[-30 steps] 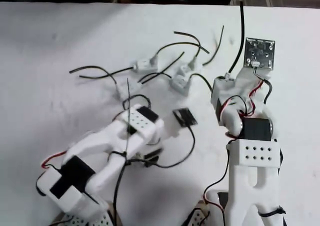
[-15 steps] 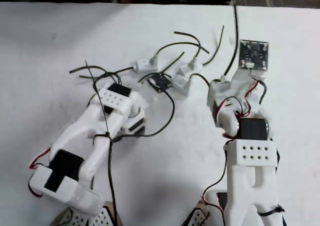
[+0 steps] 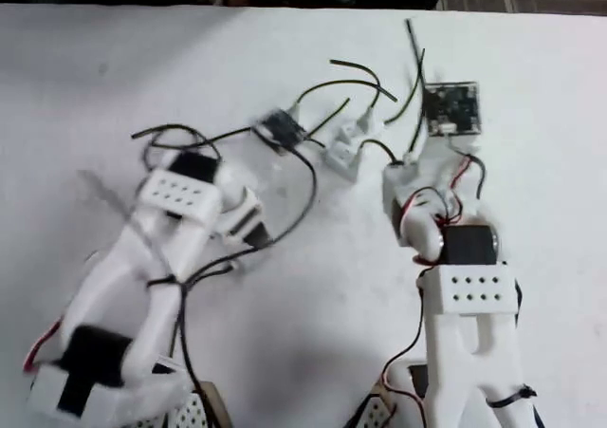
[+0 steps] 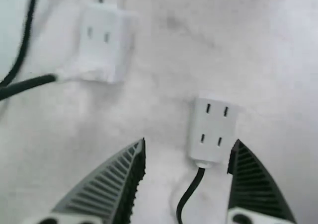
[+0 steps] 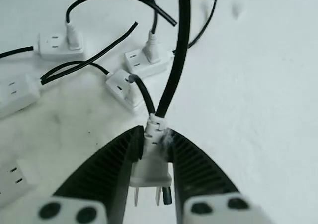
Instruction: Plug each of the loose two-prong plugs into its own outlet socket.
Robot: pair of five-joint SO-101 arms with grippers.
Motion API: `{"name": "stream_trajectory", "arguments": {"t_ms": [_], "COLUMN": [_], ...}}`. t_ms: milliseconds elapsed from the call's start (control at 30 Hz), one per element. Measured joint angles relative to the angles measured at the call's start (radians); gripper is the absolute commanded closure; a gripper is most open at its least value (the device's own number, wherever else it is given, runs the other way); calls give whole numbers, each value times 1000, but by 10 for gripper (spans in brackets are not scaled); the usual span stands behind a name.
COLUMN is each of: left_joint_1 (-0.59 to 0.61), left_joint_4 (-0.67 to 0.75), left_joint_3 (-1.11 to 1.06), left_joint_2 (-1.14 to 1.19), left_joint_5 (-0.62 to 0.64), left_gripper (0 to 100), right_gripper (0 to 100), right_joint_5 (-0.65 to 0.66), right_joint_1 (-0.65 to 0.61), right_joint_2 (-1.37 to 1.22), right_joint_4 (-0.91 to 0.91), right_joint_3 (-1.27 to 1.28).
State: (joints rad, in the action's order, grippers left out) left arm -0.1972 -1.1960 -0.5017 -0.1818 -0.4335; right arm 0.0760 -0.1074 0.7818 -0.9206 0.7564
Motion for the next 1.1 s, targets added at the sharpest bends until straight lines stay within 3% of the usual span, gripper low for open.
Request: {"name": "stream_trajectory", "arguments": {"t_ms": [267,567,700,833,1100], "left_joint_1": [150,157,160,161,305], "left_joint_4": [133,341,367,370,371], "left_joint_3": [-150,-499,-588,-634,-671], "left_joint_2": [-232,-574,-707,-792,-873], "left_joint_5": [187,258,292,296,348], "left_gripper": [729,726,727,728,728], "right_gripper": [981,981,980,978,978], "right_joint_5": [9,9,9,9,95], "right_joint_1": [-181,-390,-476,-511,-508], "right_joint_2": [0,0,0,0,-180], "right_joint_4": [-77,-149,-180,-186,-29], "right_joint_3": [5,6,6,11,68]}}
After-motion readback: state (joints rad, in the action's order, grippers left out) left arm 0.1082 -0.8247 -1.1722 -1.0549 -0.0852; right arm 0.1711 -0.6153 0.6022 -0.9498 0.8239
